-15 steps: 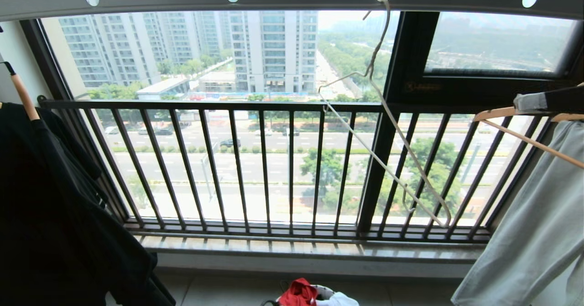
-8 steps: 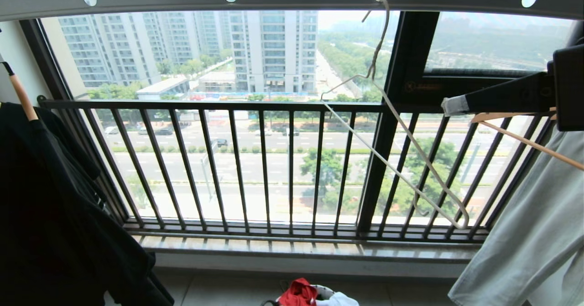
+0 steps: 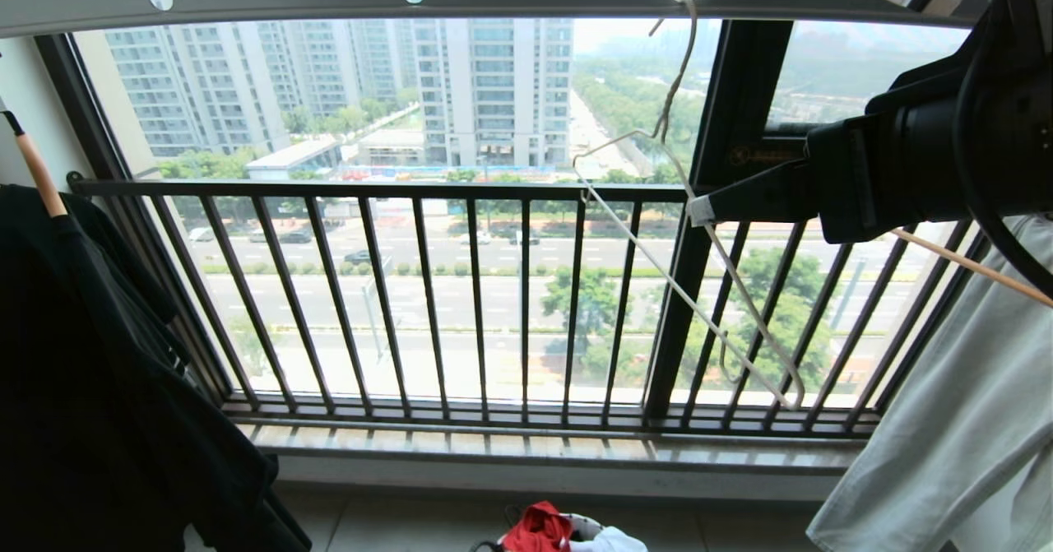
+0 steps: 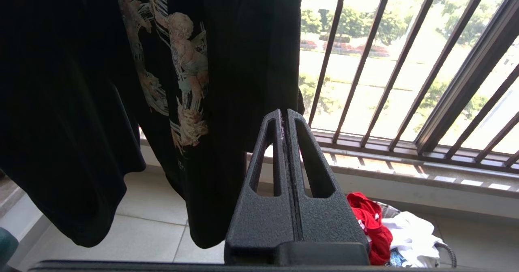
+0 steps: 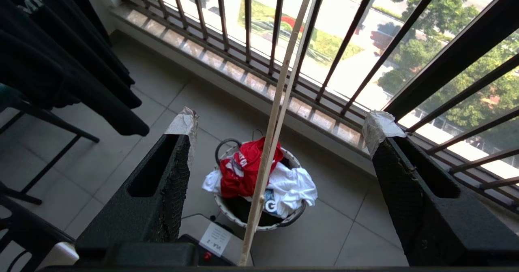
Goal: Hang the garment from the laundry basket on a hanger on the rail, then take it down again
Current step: Pick up the clothes rack on the clothesline
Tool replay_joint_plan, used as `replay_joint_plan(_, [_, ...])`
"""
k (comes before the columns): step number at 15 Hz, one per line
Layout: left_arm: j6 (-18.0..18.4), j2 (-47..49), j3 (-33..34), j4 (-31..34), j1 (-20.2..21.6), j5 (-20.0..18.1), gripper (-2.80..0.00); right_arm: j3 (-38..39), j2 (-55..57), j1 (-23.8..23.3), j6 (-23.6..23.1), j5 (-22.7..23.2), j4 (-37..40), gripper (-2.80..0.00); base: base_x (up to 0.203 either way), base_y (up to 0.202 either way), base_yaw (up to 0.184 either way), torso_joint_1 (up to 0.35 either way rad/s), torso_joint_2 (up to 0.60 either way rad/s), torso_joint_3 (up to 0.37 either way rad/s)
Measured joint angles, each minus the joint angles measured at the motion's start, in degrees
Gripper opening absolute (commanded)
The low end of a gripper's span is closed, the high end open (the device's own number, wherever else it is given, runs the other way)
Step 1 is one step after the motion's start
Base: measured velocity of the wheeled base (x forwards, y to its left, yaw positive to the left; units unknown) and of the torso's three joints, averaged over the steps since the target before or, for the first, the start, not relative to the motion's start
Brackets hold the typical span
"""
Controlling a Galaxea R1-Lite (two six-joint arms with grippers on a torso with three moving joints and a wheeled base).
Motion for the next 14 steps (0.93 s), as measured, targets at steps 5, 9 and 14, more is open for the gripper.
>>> replay_joint_plan(5, [0.0, 0.0, 0.0, 0.0, 0.0, 0.0, -2.80, -2.7, 6.0, -0.6, -4.1, -2.6, -0.9, 0.00, 0.000, 0.000, 0.000, 0.000, 0.00, 0.000])
replay_joint_plan(9, [0.0, 0.0, 0.0, 0.0, 0.0, 0.0, -2.80, -3.3, 9.9, -3.2, -8.2, -4.0, -4.2, 0.00, 0.000, 0.000, 0.000, 0.000, 0.00, 0.000])
replay_joint_plan(14, [0.0, 0.0, 0.0, 0.0, 0.0, 0.0, -2.80, -3.9, 12.8, -6.3, -10.5, -4.1, -5.4, 0.00, 0.000, 0.000, 0.000, 0.000, 0.00, 0.000])
